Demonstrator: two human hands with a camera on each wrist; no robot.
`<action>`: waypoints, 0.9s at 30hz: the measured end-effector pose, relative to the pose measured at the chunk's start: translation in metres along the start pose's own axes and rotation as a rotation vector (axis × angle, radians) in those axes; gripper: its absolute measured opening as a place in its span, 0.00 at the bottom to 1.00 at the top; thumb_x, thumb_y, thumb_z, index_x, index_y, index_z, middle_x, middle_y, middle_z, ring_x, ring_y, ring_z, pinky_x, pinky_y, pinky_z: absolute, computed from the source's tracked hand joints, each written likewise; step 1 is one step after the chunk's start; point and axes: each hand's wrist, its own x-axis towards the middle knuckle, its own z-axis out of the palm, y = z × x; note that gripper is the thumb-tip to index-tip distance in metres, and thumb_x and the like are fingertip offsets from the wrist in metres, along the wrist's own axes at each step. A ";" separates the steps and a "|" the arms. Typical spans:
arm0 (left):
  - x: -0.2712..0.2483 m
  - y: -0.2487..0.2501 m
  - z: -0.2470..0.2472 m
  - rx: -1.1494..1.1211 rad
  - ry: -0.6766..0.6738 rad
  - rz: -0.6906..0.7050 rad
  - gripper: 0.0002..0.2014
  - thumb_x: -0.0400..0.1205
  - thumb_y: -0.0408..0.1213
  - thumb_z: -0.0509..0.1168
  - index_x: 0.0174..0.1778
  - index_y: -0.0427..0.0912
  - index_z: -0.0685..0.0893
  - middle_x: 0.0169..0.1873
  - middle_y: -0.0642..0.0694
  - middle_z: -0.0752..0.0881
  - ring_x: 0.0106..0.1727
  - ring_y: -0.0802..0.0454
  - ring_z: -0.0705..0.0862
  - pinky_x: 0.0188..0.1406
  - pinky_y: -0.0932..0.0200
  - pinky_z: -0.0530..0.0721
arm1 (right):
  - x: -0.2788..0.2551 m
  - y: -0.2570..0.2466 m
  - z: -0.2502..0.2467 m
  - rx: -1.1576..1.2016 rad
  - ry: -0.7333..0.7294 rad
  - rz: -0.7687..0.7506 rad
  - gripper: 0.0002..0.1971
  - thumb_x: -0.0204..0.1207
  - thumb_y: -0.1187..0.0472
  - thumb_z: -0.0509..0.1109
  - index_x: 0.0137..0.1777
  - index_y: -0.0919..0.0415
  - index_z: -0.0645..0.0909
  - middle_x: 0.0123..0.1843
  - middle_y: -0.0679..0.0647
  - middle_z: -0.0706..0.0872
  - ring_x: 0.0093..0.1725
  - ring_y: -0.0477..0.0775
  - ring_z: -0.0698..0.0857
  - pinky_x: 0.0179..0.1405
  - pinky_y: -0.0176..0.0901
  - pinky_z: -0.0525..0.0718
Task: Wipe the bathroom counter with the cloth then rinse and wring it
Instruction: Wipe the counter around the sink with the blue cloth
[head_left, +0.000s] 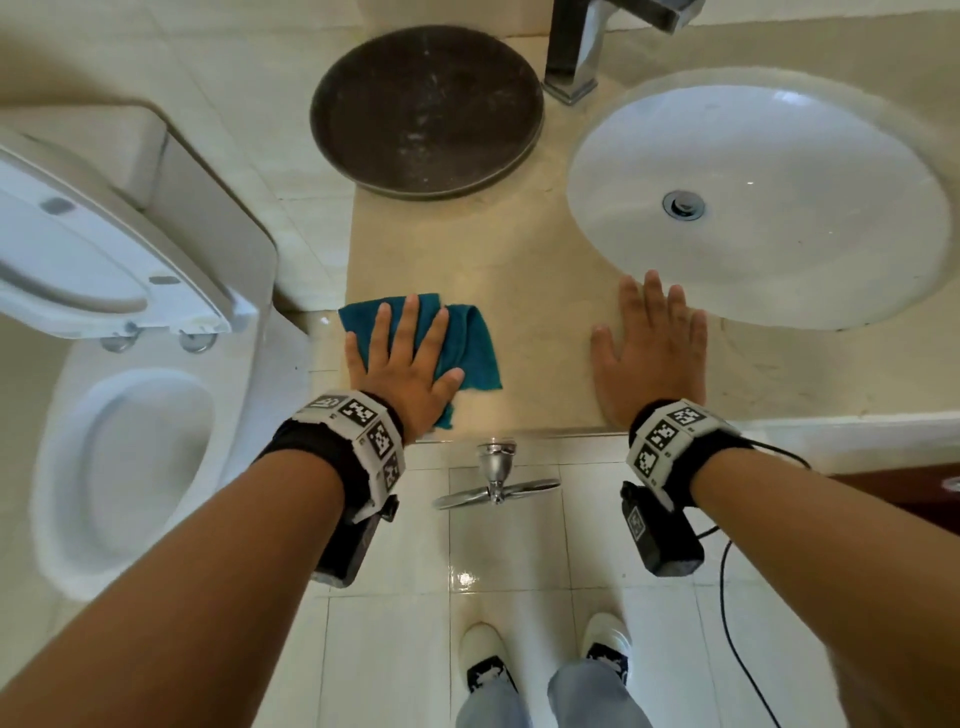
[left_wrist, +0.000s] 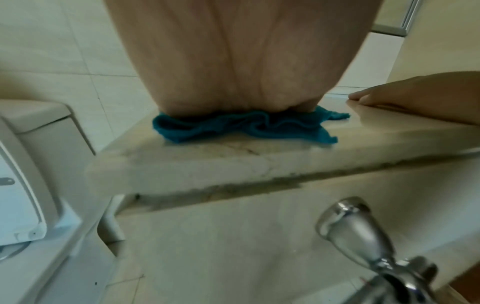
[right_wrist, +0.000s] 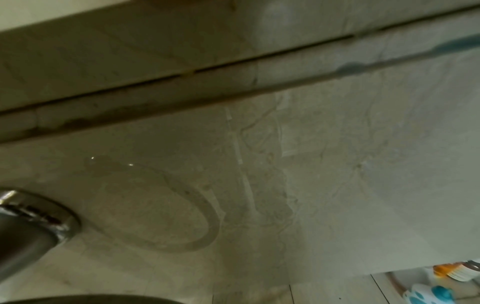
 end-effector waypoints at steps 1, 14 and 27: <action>-0.006 0.002 0.003 -0.006 -0.011 -0.008 0.32 0.85 0.58 0.43 0.80 0.57 0.34 0.81 0.51 0.31 0.81 0.45 0.30 0.77 0.36 0.34 | 0.000 0.000 0.000 0.000 0.000 0.000 0.31 0.80 0.46 0.49 0.82 0.53 0.51 0.85 0.54 0.50 0.83 0.59 0.49 0.82 0.58 0.45; 0.017 0.013 -0.011 -0.092 -0.059 -0.088 0.34 0.82 0.64 0.45 0.79 0.63 0.34 0.80 0.51 0.29 0.80 0.44 0.29 0.75 0.32 0.32 | 0.000 0.000 0.002 -0.015 0.010 -0.007 0.32 0.77 0.44 0.45 0.82 0.53 0.51 0.85 0.54 0.51 0.83 0.60 0.50 0.82 0.58 0.46; 0.094 0.030 -0.051 -0.096 -0.016 -0.120 0.34 0.83 0.63 0.47 0.81 0.60 0.38 0.82 0.48 0.33 0.81 0.42 0.31 0.76 0.30 0.34 | 0.000 0.001 0.001 -0.003 -0.008 -0.008 0.32 0.77 0.45 0.44 0.82 0.52 0.50 0.85 0.53 0.50 0.83 0.59 0.48 0.82 0.57 0.42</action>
